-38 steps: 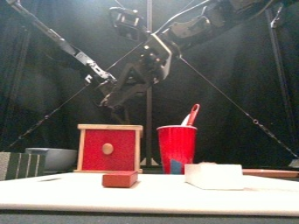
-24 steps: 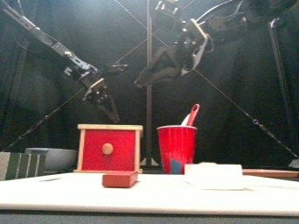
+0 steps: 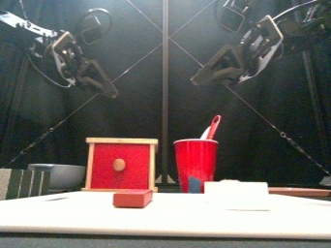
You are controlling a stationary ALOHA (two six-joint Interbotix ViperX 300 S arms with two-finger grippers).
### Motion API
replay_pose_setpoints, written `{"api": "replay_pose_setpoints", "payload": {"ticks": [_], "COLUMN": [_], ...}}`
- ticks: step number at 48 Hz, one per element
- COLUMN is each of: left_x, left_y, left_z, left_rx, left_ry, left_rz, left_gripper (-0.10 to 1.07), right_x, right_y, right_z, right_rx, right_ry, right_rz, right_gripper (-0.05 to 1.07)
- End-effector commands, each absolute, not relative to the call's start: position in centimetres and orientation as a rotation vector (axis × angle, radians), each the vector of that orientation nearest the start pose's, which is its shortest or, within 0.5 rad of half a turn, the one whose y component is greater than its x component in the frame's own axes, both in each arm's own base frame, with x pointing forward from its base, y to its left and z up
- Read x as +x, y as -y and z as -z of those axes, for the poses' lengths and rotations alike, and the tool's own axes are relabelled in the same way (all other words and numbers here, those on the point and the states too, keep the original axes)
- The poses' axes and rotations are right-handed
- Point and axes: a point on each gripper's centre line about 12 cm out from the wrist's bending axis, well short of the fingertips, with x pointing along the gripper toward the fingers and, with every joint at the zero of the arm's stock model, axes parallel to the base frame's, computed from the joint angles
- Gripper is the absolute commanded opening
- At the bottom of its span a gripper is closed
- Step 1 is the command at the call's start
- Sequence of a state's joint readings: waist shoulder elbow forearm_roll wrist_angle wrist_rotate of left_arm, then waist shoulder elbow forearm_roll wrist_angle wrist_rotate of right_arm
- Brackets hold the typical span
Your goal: Grab salmon
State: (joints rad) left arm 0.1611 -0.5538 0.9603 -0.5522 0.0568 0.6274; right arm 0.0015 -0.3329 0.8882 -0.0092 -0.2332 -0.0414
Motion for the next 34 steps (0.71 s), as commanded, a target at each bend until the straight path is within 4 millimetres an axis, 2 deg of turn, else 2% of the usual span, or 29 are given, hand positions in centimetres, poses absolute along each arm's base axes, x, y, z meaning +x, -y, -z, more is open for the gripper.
{"api": "replay_pose_setpoints", "payload": {"ticks": [1,6,13,34], "left_x": [26.8,25.7,24.6,24.6], "left_y": [-2.8,-1.6,-1.0,-0.9], "left_z": [-25.3,-25.3,-25.1,-25.3], "left_rx": [0.023,0.031,0.045,0.06], "left_ry": [-0.381,-0.315,-0.257,-0.247], "left_rz": [-0.097,-0.085,-0.084,-0.081], "left_gripper": [0.38,0.38,0.38,0.38], "right_x": [31.6,30.6,29.6,28.8], "right_y": [-0.1,-0.1,0.0,0.2], "right_z": [-25.3,-25.6,-25.6,-25.2], "right_rx": [-0.05,-0.05,-0.048,-0.048], "right_ry": [-0.247,-0.227,-0.218,-0.221], "right_rz": [-0.011,-0.009,-0.005,0.001], "right_gripper": [0.1,0.1,0.1,0.1]}}
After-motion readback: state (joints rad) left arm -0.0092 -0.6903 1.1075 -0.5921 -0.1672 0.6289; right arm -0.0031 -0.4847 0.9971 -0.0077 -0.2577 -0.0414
